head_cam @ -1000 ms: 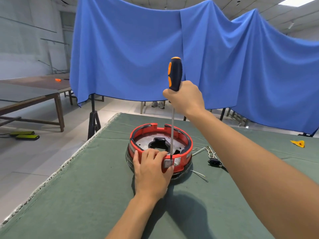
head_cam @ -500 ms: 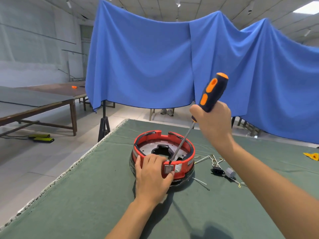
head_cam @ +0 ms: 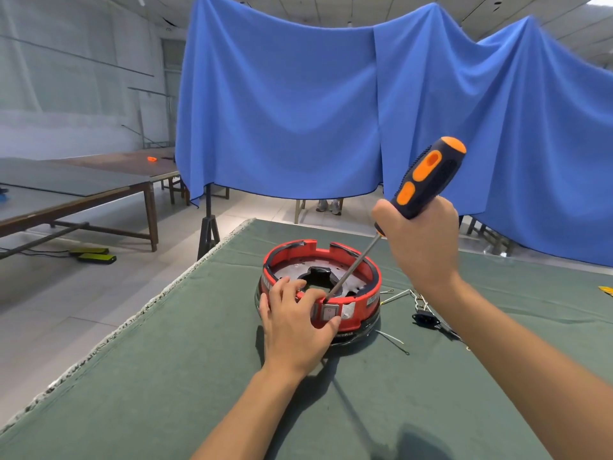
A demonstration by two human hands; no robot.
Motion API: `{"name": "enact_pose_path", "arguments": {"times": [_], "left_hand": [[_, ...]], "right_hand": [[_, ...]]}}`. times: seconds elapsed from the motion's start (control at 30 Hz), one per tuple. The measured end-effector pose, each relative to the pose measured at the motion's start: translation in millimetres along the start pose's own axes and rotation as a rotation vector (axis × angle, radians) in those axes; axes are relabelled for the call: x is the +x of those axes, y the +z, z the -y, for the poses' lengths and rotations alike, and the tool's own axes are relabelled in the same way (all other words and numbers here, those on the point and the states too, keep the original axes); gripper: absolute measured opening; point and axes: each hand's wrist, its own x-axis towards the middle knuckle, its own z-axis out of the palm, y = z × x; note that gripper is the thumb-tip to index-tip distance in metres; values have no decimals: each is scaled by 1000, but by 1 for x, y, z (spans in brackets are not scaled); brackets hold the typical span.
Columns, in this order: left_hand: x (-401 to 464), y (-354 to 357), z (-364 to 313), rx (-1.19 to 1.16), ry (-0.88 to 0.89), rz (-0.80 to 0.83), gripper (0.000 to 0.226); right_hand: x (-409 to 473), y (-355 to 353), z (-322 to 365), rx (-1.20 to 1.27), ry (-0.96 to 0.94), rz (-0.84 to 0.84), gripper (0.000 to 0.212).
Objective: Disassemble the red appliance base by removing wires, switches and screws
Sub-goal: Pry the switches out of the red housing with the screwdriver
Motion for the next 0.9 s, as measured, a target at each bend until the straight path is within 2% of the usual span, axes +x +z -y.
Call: {"name": "enact_pose_path", "arguments": {"times": [0.3, 0.43, 0.57, 0.9], "left_hand": [[1, 3, 6, -30, 24, 4, 41], [1, 4, 7, -29, 26, 6, 43], [1, 4, 6, -26, 15, 17, 43], [3, 4, 8, -17, 19, 27, 42]], "right_hand": [[2, 3, 1, -5, 22, 48, 29], [12, 11, 2, -48, 83, 90, 27], [26, 22, 0, -101, 135, 122, 34], [59, 56, -22, -260, 315, 234, 23]]}}
